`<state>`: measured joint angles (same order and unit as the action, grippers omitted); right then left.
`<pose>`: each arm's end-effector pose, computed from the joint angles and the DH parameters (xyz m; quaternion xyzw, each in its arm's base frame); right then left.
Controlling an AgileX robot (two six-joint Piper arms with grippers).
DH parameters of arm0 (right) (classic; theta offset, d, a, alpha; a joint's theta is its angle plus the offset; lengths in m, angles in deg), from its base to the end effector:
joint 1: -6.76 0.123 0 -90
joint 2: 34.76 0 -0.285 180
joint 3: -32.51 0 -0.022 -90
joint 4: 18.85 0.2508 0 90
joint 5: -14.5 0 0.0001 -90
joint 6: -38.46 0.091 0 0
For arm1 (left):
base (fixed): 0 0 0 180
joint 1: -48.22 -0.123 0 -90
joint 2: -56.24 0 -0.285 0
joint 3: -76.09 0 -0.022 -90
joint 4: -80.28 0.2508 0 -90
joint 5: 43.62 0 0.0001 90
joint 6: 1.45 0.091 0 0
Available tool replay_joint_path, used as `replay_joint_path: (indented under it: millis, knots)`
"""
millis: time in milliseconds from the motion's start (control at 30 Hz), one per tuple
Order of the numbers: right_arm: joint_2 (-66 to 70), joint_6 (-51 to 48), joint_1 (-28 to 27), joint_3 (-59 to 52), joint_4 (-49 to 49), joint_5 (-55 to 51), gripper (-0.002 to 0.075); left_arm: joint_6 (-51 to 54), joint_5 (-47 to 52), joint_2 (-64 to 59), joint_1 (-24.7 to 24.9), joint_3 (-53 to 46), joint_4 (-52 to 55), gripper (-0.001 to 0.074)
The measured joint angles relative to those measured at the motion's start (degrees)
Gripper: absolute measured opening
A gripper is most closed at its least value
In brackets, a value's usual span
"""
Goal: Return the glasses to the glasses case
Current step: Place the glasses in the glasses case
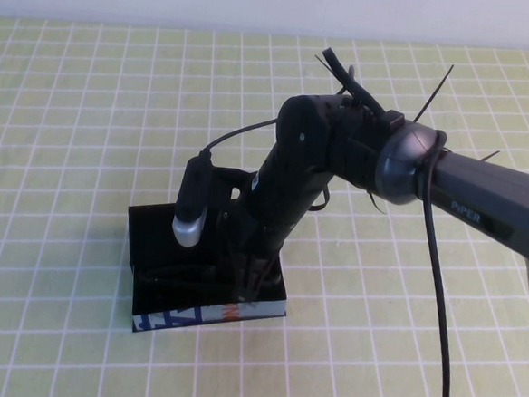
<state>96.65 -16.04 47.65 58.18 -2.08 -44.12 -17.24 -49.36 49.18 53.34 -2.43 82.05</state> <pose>0.3340 0.3189 0.2054 -0.6856 0.7028 0.1168 0.1495 0.0549 -0.0052 0.2152 -0.0487 0.6399 -0.1285 0.7561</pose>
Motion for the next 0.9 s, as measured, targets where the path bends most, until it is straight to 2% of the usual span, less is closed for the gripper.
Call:
replay_joint_path:
  millis: [767,900]
  knots:
    - [-1.3,0.0,0.0,0.0,-3.7,6.0,0.0015,0.1,1.7,0.0,0.0,0.0,0.1,-0.0003]
    - [-1.3,0.0,0.0,0.0,-3.2,6.2,0.0042,0.1,1.8,0.0,0.0,0.0,0.1,-0.0003]
